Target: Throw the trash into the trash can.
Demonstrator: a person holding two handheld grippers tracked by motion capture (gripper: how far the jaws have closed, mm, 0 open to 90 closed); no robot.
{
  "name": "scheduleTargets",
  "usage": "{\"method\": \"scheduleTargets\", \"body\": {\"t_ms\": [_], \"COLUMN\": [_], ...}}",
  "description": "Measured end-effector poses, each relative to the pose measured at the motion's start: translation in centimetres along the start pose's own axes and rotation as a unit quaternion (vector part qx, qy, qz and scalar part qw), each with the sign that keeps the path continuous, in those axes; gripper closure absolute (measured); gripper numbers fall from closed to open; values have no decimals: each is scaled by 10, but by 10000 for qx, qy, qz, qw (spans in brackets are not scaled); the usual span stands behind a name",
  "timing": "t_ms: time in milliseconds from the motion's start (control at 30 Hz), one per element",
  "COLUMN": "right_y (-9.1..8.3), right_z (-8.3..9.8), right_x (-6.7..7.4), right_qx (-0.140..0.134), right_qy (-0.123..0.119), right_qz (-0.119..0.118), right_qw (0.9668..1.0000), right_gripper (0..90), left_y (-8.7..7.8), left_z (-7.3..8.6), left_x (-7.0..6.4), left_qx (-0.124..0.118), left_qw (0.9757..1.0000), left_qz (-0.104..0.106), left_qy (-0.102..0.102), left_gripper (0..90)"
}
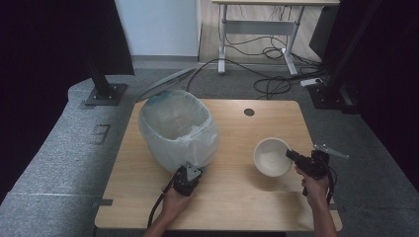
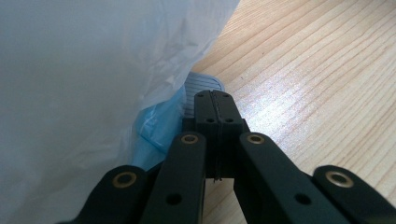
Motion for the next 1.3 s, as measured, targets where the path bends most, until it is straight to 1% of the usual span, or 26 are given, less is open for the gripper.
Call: {"method": "scheduleTargets", "body": {"t_ms": [300, 600, 633, 867, 1000, 1033, 1300], "right_y": [-3, -11, -12, -18, -19, -19, -22], "right_z": [-5, -14, -16, -27, -31, -34, -48], "right_x": [3, 9, 11, 22, 27, 31, 41], "right_qx": [-106, -282, -310, -456, -481, -497, -554], "right_qy": [-28, -11, 3, -89, -114, -133, -223], "right_qz": [-35, -126, -156, -234, -272, -295, -335], "right_qw": [9999, 9995, 9994, 9986, 9984, 9982, 9977], "right_gripper": [835, 835, 835, 835, 835, 835, 835], "left_y": [0, 0, 0, 0, 0, 0, 0], "left_z": [0, 0, 0, 0, 0, 0, 0], "left_x": [0, 0, 0, 0, 0, 0, 0], "left_qx": [0, 0, 0, -2, -4, 4, 6], "left_qw": [10000, 10000, 10000, 10000, 10000, 10000, 10000], "left_qz": [1, -1, -3, -5, -4, -3, -2], "left_qy": [2, 4, 4, 10, 11, 21, 31], "left_gripper": [900, 900, 900, 900, 900, 900, 900]}}
Point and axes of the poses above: each handheld gripper's, and its own axes: y roughly forward along the jaws, z roughly out of its underside, x roughly to its left, the point moved 7 cm from there along y, roughly forward along the jaws, and after that the axes turned 4 degrees about x, right-handed, at the moved point
